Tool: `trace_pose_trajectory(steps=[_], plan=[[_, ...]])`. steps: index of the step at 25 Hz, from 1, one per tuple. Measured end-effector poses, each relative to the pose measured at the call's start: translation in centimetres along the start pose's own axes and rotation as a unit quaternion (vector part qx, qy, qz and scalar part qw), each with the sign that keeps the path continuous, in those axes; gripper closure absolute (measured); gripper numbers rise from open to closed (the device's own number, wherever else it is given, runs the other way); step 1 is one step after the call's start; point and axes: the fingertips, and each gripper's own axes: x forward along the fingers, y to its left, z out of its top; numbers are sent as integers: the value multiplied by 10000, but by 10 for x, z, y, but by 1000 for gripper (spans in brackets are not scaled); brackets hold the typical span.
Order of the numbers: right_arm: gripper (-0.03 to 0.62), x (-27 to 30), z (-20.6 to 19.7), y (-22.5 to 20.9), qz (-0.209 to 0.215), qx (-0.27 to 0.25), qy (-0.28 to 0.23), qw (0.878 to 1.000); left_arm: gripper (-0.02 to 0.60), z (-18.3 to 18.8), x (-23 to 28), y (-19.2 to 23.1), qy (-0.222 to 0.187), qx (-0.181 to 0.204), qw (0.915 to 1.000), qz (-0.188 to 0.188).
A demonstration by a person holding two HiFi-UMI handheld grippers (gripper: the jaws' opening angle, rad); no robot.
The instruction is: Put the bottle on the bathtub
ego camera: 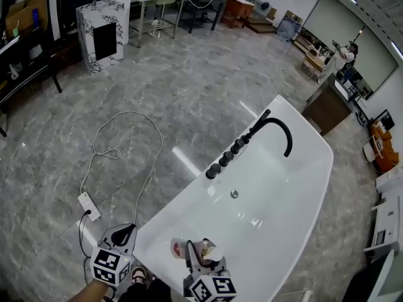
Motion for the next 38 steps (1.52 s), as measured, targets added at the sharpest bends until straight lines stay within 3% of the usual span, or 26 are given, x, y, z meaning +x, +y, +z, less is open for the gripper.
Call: trace_pose_trajectory(steps=[20,38], plan=[[365,76,16,-37,17,-597,23,9982,578,-6,41,19,-183,-69,9996,207],[367,134,30,-62,-81,-650,-62,9978,578,-19,53,32,-259,-384,9980,429]])
